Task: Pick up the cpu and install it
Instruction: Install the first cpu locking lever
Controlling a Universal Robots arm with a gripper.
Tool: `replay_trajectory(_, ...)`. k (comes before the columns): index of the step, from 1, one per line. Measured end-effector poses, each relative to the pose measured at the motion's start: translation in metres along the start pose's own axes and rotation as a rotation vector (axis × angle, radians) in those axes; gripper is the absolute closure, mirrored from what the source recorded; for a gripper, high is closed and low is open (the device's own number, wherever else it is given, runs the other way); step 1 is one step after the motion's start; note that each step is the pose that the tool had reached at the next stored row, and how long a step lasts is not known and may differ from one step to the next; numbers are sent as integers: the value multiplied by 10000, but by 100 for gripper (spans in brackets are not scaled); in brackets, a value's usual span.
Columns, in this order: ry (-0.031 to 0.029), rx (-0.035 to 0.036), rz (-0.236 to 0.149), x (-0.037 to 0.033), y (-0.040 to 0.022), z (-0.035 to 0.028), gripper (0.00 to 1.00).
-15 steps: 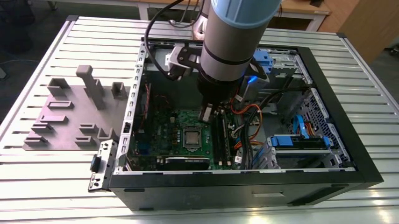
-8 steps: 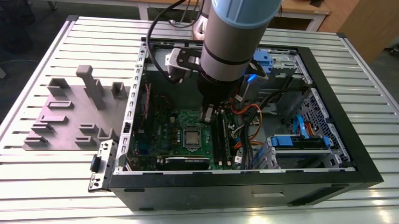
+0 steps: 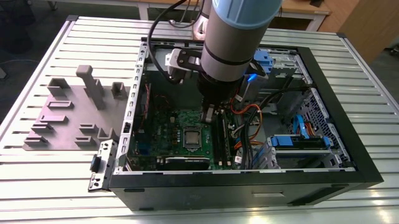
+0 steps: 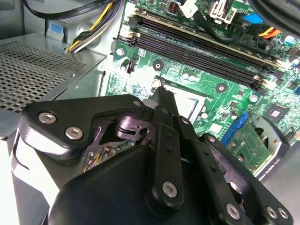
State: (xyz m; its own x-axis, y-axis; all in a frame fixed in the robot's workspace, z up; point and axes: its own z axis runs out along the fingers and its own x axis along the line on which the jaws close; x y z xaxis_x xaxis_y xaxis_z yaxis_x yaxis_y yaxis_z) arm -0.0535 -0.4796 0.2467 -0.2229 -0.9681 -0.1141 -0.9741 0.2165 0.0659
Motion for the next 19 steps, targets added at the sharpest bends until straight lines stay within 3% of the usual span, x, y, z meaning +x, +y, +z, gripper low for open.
replay_trajectory(4, 30, -49, -427, 0, 0, -1, 89)
replay_trajectory(15, 44, -73, -631, -16, -5, 10, 89)
replay_trajectory(19, 83, -139, -1210, -15, -6, 15, 89)
